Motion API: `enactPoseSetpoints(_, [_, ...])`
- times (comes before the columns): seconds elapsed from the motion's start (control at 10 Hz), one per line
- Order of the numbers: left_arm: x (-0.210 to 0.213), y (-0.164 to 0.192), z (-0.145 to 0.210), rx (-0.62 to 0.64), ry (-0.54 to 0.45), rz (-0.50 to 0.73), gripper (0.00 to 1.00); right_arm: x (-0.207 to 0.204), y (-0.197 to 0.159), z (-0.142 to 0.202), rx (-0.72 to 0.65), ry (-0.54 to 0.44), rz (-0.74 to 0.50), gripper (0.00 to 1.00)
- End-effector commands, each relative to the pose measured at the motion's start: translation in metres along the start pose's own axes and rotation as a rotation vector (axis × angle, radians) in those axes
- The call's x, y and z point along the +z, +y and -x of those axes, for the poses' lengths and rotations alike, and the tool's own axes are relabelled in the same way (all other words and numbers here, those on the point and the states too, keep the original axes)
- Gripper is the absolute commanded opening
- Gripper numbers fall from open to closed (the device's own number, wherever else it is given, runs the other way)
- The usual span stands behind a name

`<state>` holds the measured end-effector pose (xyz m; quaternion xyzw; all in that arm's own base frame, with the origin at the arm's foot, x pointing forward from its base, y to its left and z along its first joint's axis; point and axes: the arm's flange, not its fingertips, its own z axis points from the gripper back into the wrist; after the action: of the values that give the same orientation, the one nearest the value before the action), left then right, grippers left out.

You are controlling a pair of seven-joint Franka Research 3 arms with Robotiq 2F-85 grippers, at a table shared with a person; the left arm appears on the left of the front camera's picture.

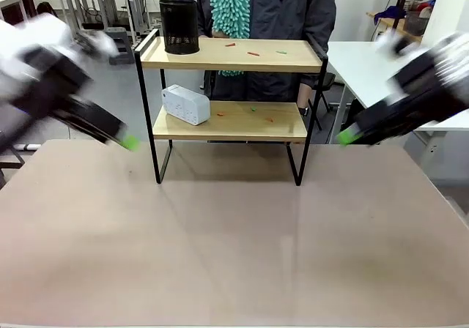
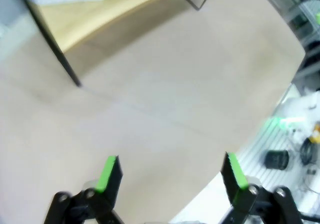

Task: Clean the shelf.
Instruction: Pick up the Duster from the human.

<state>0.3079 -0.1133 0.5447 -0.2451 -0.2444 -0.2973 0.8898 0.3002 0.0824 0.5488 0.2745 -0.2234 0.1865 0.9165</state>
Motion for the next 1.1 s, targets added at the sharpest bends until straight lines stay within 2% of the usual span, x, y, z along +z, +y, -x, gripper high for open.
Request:
enactPoseSetpoints(0.0, [0.082, 0.059, 0.080, 0.191, -0.165, 0.091, 1.00, 0.112, -0.057, 0.067, -0.253, -0.268, -0.154, 1.00])
enactPoseSetpoints(0.1, [0.106, 0.097, 0.109, 0.288, -0.258, 0.179, 1.00, 0.139, -0.096, 0.100, -0.355, -0.388, -0.262, 1.00])
enactPoseSetpoints(0.2, [0.117, 0.144, 0.141, 0.404, -0.366, 0.273, 1.00, 0.144, -0.135, 0.136, -0.477, -0.498, -0.336, 1.00])
enactPoseSetpoints(0.3, [0.110, 0.176, 0.166, 0.508, -0.462, 0.360, 1.00, 0.131, -0.164, 0.156, -0.574, -0.523, -0.363, 1.00])
enactPoseSetpoints(0.5, [0.081, 0.226, 0.192, 0.625, -0.574, 0.485, 1.00, 0.081, -0.201, 0.163, -0.701, -0.458, -0.366, 1.00])
enactPoseSetpoints(0.6, [0.059, 0.237, 0.193, 0.689, -0.540, 0.416, 1.00, 0.048, -0.210, 0.149, -0.762, -0.396, -0.245, 1.00])
enactPoseSetpoints(0.7, [0.132, 0.224, 0.210, 0.631, -0.526, 0.395, 1.00, 0.177, -0.216, 0.175, -0.686, -0.476, -0.348, 1.00])
enactPoseSetpoints(1.0, [0.132, 0.224, 0.210, 0.631, -0.526, 0.395, 1.00, 0.177, -0.216, 0.175, -0.686, -0.476, -0.348, 1.00])
